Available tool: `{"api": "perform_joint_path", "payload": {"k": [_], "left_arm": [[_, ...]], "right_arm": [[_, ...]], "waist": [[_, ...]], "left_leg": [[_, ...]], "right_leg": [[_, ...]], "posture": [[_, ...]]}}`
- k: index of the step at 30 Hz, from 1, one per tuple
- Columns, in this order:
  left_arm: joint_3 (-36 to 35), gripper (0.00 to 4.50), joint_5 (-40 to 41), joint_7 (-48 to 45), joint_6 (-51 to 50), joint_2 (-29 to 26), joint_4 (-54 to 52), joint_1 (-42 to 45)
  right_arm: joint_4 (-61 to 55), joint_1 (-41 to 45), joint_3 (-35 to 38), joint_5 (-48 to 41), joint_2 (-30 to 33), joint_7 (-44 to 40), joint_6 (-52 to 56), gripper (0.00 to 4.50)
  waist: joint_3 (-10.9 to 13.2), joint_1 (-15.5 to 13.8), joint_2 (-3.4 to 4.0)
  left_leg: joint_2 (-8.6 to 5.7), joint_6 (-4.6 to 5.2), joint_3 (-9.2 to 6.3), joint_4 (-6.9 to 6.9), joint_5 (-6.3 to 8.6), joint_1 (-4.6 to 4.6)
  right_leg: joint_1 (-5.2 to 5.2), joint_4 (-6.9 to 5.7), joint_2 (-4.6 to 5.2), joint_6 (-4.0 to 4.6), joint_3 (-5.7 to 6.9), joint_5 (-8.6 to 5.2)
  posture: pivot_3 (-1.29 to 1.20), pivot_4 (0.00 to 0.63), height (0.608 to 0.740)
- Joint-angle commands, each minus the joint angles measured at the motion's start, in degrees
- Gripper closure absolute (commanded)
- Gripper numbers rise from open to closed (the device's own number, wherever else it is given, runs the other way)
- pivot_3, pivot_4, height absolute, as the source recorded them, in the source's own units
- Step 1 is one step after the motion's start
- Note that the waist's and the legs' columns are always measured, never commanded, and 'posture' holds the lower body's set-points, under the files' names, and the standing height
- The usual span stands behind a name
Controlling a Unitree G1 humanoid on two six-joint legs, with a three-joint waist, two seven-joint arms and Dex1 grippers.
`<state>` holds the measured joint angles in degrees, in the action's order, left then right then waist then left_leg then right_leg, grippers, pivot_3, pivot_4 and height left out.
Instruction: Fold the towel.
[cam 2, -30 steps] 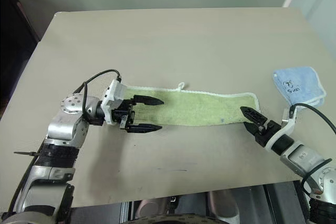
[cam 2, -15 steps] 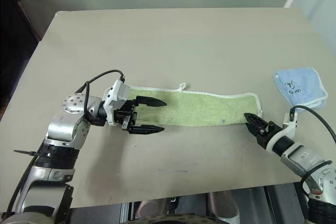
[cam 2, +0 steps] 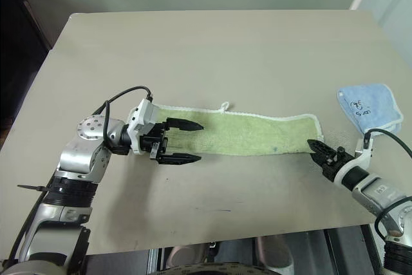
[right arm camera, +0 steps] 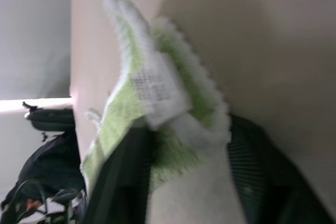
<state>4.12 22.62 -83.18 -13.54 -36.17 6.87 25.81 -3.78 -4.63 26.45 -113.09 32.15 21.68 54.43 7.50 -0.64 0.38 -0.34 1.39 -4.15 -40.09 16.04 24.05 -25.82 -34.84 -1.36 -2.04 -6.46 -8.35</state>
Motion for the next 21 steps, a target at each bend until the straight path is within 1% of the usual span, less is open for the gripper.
{"api": "perform_joint_path", "payload": {"k": [1, 2, 3, 7, 12, 18, 21], "left_arm": [[0.04, 0.0, 0.01, 0.12, 1.28, 0.07, 0.2, 1.21], [0.01, 0.0, 0.1, 0.2, 1.3, 0.18, 0.29, 1.31], [0.0, 0.0, 0.15, 0.25, 1.33, 0.26, 0.36, 1.38], [0.08, 0.0, 0.01, 0.17, 1.65, 0.33, 1.08, 1.78], [-0.09, 0.0, -0.11, 0.54, 2.03, 0.52, 2.03, 2.69], [-0.14, 0.0, -0.24, 0.97, 2.27, 0.3, 2.52, 3.4], [-0.19, 0.0, -0.17, 0.89, 2.18, 0.16, 2.74, 3.76]], "right_arm": [[-0.12, -0.48, 1.74, 0.09, 1.23, -0.64, -0.68, 3.97], [-0.15, -0.61, 1.73, 0.09, 1.34, -0.7, -0.84, 4.29], [-0.21, -0.71, 1.69, 0.09, 1.41, -0.75, -0.99, 4.48], [-0.75, -0.69, 1.88, 0.09, 1.49, -1.29, -1.33, 4.48], [-0.9, 0.14, 2.81, 0.09, 3.17, -3.17, -1.15, 4.48], [-1.09, 3.45, 4.05, 0.09, 7.06, -6.03, -0.23, 4.48], [-4.32, 4.92, 3.53, 0.09, 9.18, -9.39, 2.42, 4.48]], "waist": [[0.0, 0.07, -0.01], [-0.02, 0.08, -0.03], [-0.03, 0.08, -0.05], [-0.03, 0.05, -0.05], [-0.02, 0.05, -0.03], [-0.01, 0.13, -0.01], [0.0, 0.1, 0.01]], "left_leg": [[0.01, -0.02, 0.0, 0.01, 0.02, 0.0], [0.02, -0.02, 0.0, 0.01, 0.04, -0.01], [0.02, -0.02, 0.0, 0.01, 0.04, -0.02], [-0.02, 0.01, 0.01, -0.04, 0.06, -0.01], [-0.02, 0.03, 0.02, -0.04, 0.08, -0.01], [-0.02, 0.04, 0.05, 0.0, 0.09, 0.0], [-0.01, 0.05, 0.04, 0.01, 0.1, 0.0]], "right_leg": [[-0.02, -0.01, 0.0, 0.02, 0.01, -0.02], [-0.01, -0.01, -0.01, 0.03, 0.03, -0.03], [0.01, 0.0, 0.0, 0.03, 0.03, -0.03], [0.04, 0.01, 0.03, -0.05, 0.02, -0.05], [0.03, 0.01, 0.03, -0.04, 0.02, -0.06], [-0.01, -0.01, 0.05, -0.04, 0.03, -0.07], [-0.01, -0.03, 0.05, -0.1, 0.04, -0.09]], "posture": [[0.0, 0.15, 0.74], [0.0, 0.15, 0.74], [0.0, 0.15, 0.74], [0.0, 0.15, 0.74], [0.0, 0.15, 0.74], [0.0, 0.15, 0.74], [0.0, 0.15, 0.74]]}}
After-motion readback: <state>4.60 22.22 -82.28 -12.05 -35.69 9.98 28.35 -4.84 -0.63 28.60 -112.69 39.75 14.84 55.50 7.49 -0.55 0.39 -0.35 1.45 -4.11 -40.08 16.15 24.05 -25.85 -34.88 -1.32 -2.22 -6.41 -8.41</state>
